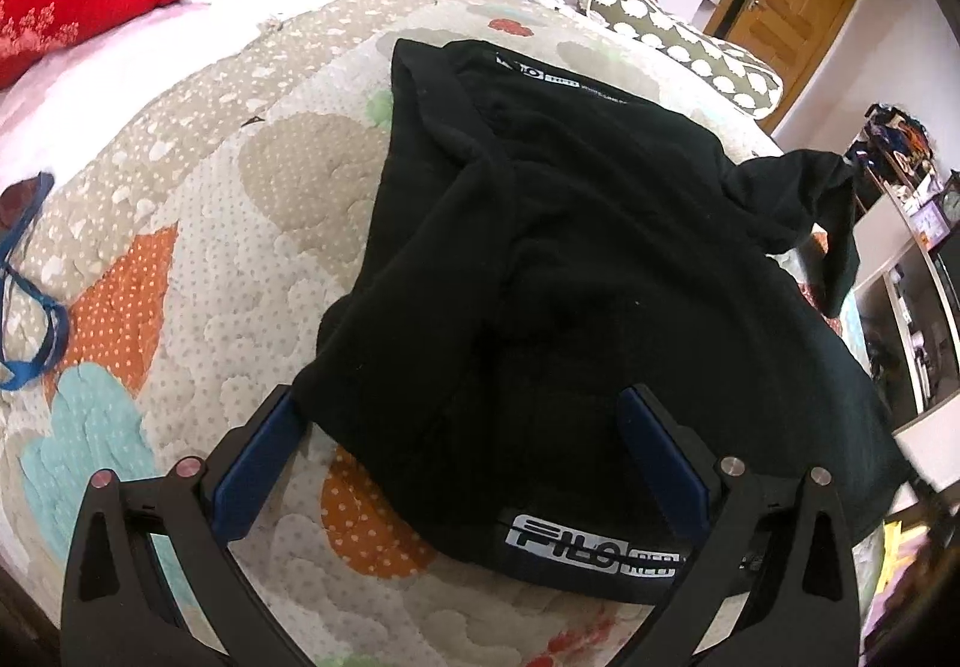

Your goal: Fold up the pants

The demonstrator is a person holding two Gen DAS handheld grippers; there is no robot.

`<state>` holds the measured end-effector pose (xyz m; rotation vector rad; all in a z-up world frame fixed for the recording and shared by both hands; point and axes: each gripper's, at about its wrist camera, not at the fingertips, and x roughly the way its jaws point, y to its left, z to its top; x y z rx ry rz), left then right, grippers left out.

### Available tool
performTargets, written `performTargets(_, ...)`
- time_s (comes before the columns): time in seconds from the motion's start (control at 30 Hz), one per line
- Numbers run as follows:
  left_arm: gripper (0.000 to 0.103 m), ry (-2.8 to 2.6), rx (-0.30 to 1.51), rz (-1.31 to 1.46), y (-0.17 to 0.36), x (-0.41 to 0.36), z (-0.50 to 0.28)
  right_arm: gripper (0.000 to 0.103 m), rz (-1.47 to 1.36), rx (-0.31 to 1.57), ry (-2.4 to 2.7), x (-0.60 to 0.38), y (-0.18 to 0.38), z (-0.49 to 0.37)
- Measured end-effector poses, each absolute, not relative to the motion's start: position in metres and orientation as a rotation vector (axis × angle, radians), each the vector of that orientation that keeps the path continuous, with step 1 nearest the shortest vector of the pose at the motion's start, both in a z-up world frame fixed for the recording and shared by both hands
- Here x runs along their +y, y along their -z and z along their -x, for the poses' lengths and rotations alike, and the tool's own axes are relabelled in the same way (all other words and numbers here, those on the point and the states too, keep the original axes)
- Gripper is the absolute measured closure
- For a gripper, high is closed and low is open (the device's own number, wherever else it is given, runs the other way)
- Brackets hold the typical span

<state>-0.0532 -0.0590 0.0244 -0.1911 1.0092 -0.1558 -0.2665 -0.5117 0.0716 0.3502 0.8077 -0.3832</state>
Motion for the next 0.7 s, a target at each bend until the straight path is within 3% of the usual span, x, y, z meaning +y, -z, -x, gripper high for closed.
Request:
performTargets(0.07,0.000,0.157,1.021,0.193,-0.025,-0.060,0.053,0.086,-0.326,0.826,0.453,-0.512,-0.065,0.268)
performTargets(0.17,0.000,0.185,1.023,0.216,-0.027,-0.059,0.055,0.047,-0.321,0.757,0.456,-0.506,-0.078,0.276)
performTargets(0.2,0.000,0.196,1.021,0.227,-0.027,-0.059,0.055,0.041,-0.338,0.726,0.427,-0.504,-0.084,0.280)
performTargets(0.3,0.001,0.212,1.007,0.256,-0.026,-0.057,0.053,0.038,-0.348,0.667,0.286,-0.482,-0.104,0.273)
performTargets(0.33,0.012,0.218,0.999,0.267,-0.026,-0.056,0.053,0.038,-0.344,0.659,0.218,-0.471,-0.108,0.269)
performTargets(0.37,0.038,0.211,1.000,0.260,-0.026,-0.056,0.053,0.038,-0.337,0.658,0.127,-0.456,-0.109,0.262)
performTargets(0.43,0.071,0.183,1.002,0.227,-0.027,-0.054,0.052,0.038,-0.316,0.675,-0.028,-0.423,-0.106,0.249)
performTargets(0.57,0.085,0.253,1.021,0.247,-0.030,-0.052,0.051,0.038,-0.290,0.751,-0.328,-0.348,-0.083,0.225)
performTargets(0.7,0.087,0.263,1.013,0.227,-0.036,-0.054,0.054,0.038,-0.148,0.788,-0.509,-0.268,-0.069,0.211)
